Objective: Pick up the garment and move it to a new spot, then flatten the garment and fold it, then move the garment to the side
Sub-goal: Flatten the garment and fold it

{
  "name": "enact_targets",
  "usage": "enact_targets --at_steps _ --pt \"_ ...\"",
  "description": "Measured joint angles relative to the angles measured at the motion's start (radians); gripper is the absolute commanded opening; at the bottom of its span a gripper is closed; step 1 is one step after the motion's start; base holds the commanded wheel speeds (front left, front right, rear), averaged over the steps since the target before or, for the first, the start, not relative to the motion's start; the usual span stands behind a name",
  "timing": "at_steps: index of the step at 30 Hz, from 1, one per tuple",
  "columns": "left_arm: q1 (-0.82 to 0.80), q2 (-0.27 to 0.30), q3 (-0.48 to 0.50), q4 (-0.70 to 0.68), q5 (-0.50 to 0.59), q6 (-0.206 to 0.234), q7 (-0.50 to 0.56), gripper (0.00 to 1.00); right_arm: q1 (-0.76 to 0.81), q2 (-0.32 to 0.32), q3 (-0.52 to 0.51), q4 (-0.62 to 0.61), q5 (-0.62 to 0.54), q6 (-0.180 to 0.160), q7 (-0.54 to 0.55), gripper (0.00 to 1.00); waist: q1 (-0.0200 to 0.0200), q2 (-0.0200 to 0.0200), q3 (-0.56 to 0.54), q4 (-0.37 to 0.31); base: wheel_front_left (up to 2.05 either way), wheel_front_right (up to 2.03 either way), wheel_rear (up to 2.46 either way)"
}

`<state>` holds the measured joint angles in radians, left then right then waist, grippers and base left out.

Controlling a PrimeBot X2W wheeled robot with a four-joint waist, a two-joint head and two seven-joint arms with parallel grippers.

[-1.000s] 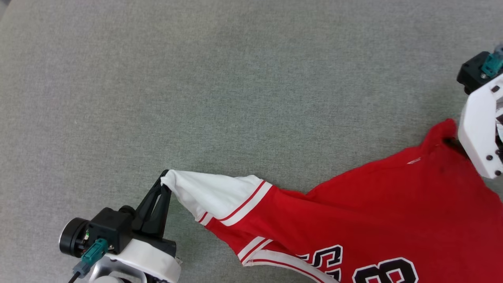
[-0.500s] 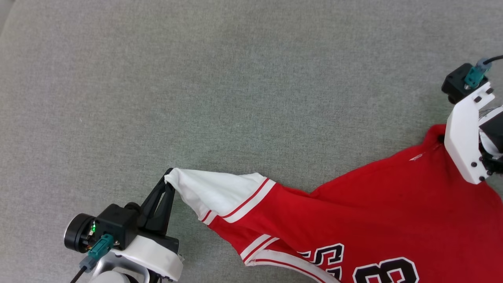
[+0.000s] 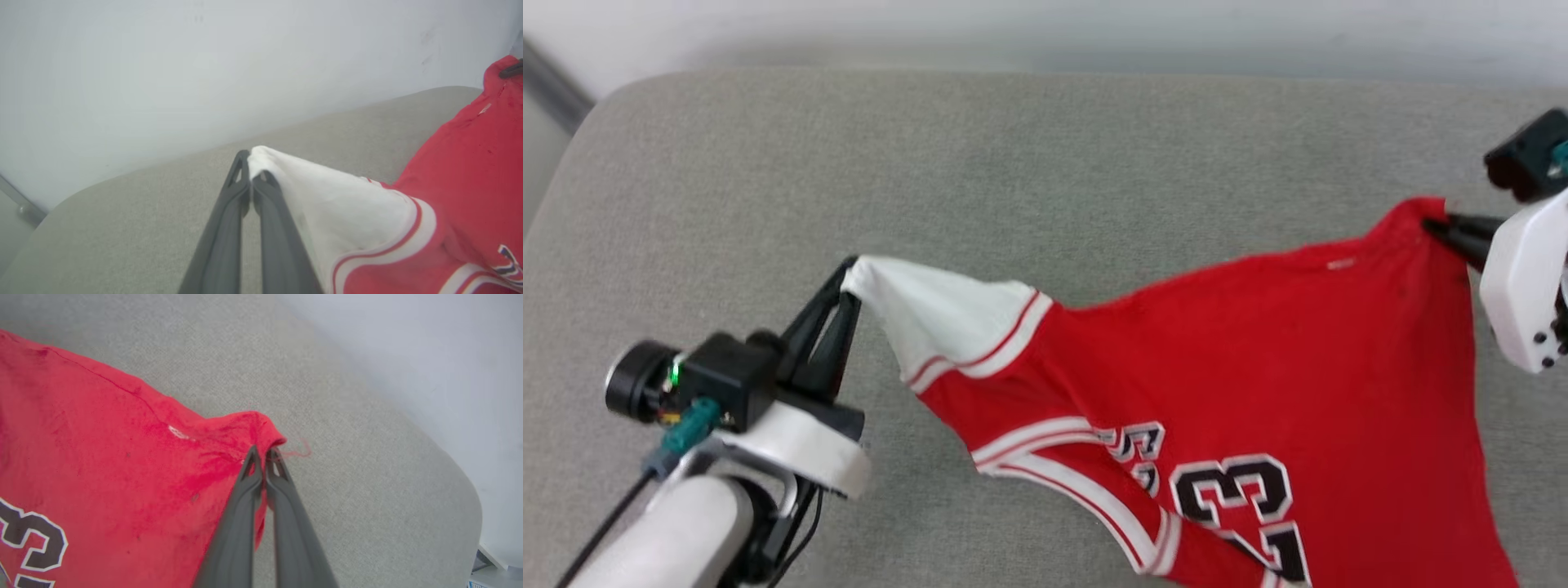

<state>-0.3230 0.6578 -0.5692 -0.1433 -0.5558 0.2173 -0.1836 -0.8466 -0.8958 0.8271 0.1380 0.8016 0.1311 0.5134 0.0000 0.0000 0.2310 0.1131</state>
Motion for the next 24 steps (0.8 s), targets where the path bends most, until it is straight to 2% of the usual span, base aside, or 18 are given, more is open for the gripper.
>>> enact_targets --at_steps 7,13,19,24 --pt "-0.201 0.023 0.004 0.011 0.028 -0.069 0.073 0.00 -0.055 0.019 -0.060 -0.009 0.006 0.000 -0.139 0.00 0.0000 0.0000 -0.036 -0.047 0.00 0.00 0.00" --pt "-0.445 0.016 0.025 0.080 0.033 -0.154 0.124 0.00 -0.156 0.071 -0.143 0.032 -0.076 0.000 -0.216 0.00 0.0000 0.0000 -0.013 -0.064 0.00 0.00 0.00" --pt "-0.715 -0.065 0.031 0.229 0.031 -0.223 0.146 0.00 -0.304 0.137 -0.235 0.116 -0.180 0.000 -0.232 0.00 0.0000 0.0000 0.053 -0.069 0.00 0.00 0.00" --pt "-0.965 -0.126 0.030 0.377 0.064 -0.267 0.146 0.00 -0.480 0.207 -0.260 0.200 -0.267 0.000 -0.223 0.00 0.0001 0.0000 0.132 -0.073 0.00 0.00 0.00"
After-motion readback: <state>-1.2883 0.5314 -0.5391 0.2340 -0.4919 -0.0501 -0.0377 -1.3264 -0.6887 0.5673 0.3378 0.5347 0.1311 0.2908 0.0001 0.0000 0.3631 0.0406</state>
